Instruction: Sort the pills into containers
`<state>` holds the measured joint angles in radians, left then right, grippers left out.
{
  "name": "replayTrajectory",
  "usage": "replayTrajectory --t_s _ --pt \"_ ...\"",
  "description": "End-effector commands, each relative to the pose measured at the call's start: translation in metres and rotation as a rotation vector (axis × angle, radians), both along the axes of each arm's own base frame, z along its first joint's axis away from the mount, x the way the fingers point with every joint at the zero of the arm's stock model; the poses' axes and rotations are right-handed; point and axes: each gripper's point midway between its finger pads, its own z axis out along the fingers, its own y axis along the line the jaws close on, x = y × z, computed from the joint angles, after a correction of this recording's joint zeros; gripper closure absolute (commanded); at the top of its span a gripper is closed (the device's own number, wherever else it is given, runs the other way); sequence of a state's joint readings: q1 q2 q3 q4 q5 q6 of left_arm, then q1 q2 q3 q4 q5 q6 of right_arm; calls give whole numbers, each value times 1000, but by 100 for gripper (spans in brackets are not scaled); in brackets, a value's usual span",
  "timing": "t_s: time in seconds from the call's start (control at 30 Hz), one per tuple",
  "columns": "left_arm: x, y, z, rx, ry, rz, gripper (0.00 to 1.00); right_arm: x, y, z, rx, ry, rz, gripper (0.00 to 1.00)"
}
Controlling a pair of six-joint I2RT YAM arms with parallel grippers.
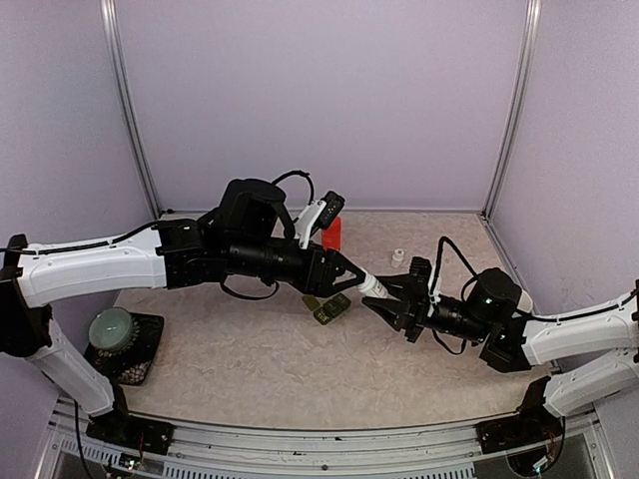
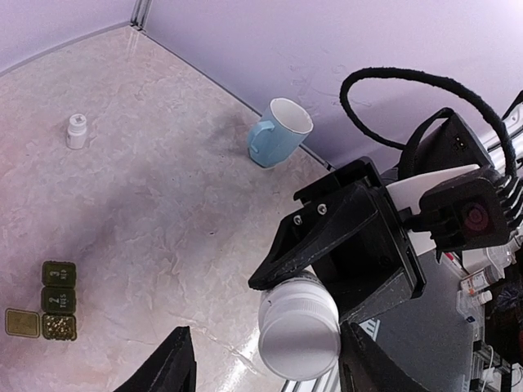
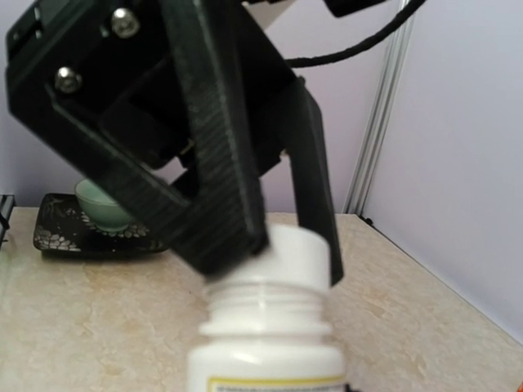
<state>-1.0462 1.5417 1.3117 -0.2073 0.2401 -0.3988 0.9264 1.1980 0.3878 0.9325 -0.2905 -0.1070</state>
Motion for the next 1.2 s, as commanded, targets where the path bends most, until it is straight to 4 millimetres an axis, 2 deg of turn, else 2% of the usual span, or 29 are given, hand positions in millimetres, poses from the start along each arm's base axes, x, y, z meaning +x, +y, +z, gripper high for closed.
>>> replayTrajectory --t_s 0.0,0.33,0.43,0.9,1.03,1.17 --pt "0 6 -9 26 -4 9 42 -8 -5 31 89 -52 12 94" --pt "-9 0 -1 -5 -14 -45 43 0 3 23 62 -20 -1 94" --pt "-9 0 -5 7 -8 -43 45 -1 1 26 74 -26 -1 94" --pt "-3 20 -16 33 -11 14 49 -5 -7 37 96 -51 -10 94" --pt "-7 21 -6 6 -19 0 49 -2 -4 34 82 -41 -13 94" --pt "-18 14 22 -60 -47 -44 48 5 2 22 37 -14 -25 94"
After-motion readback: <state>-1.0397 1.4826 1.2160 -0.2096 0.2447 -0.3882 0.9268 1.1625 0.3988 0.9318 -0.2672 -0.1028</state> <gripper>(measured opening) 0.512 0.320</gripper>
